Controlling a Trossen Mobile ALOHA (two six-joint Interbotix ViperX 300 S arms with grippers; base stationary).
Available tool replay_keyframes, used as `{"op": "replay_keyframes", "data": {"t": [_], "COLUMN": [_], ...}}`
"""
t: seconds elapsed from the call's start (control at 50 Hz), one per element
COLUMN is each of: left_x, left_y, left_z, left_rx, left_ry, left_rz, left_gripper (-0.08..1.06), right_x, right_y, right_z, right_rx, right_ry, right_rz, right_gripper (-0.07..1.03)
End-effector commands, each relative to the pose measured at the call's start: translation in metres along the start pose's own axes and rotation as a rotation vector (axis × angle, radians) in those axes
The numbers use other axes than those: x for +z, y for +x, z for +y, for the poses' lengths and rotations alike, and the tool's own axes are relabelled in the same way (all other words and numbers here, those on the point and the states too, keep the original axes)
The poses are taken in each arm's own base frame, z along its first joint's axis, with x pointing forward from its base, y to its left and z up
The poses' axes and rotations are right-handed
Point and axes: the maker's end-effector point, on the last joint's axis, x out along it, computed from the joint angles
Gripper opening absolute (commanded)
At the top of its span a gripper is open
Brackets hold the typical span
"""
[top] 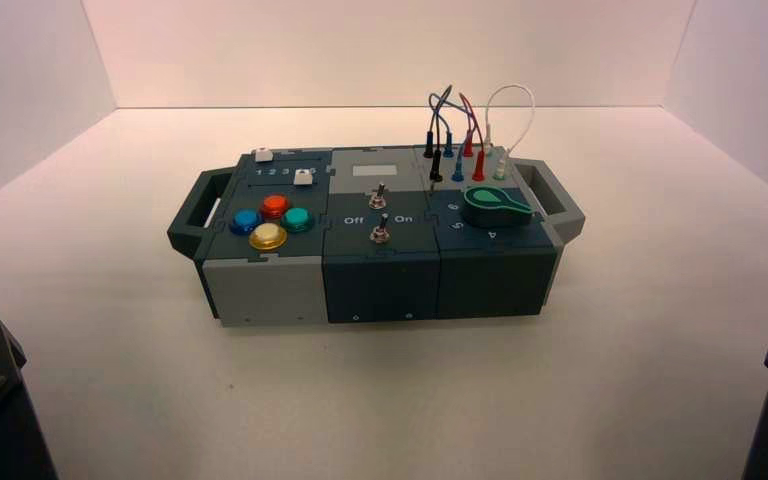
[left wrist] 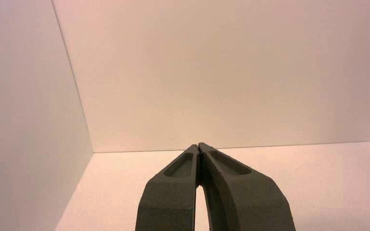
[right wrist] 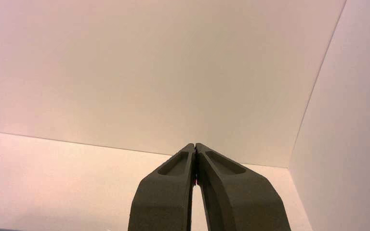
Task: Flip the top switch off with the right gripper.
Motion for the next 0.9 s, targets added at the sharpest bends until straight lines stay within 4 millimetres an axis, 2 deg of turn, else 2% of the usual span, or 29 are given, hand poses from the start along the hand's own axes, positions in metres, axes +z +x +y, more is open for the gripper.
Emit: {"op": "replay_keyframes", "data": {"t": [0.02,0.38,0.9], "left_x": [0.009,0.013,0.027], "left_y": [0.0,-0.004,-0.014], "left_z": [0.0,-0.003,-0.026], "left_rx": [0.0,-0.019,-0.146], "left_ry": [0.004,0.01,-0.012], "left_rz": [-0.016,0.006,0.24], "left_gripper": [-0.03,-0.03,-0.03], "right_x": [0.012,0.011,0.024], "right_y": [0.0,-0.001,-0.006], "right_z": [-0.002,-0.002,0.008], "right_rx": [-0.007,-0.003,0.048], "right_ry": [0.005,0.028,0.09], "right_rz": [-0.027,0.006,0.203], "right_gripper": [-0.02,-0.02,-0.02]}}
